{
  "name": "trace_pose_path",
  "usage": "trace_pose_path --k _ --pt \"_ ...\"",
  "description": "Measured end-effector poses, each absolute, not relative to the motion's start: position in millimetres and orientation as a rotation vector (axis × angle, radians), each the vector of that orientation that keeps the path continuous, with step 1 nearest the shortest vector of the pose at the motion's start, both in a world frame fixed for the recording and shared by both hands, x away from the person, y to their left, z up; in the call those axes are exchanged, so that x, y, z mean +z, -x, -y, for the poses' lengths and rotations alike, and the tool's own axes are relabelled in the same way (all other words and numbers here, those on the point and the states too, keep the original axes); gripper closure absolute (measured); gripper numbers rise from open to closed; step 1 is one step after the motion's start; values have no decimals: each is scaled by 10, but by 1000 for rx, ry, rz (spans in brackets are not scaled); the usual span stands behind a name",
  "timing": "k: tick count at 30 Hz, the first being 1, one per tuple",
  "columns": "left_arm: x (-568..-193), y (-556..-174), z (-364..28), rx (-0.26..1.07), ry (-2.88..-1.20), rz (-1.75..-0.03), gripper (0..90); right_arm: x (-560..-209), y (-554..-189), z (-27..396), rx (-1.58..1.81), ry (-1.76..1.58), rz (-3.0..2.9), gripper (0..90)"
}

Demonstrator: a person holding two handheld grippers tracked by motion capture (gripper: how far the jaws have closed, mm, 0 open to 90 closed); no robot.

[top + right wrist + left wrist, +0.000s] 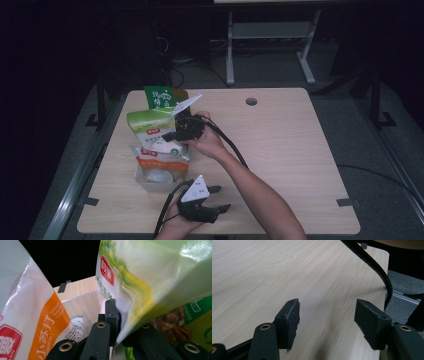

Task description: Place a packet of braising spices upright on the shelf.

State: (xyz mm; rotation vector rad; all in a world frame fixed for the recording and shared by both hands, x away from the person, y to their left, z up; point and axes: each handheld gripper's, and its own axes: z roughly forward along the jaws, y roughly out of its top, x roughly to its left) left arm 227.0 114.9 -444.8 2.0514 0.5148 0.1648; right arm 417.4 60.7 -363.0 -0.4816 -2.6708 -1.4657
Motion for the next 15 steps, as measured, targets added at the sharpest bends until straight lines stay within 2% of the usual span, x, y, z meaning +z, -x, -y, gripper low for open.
trace_pose_path --k 11,15 --pt "-4454 -2265 -1146 164 -2053 -510 360 -3642 -4121 -538 -1479 449 2668 814" --pt "-4449 -2263 -1137 160 -2052 -507 361 -3662 -4091 -523 -1450 440 2682 847"
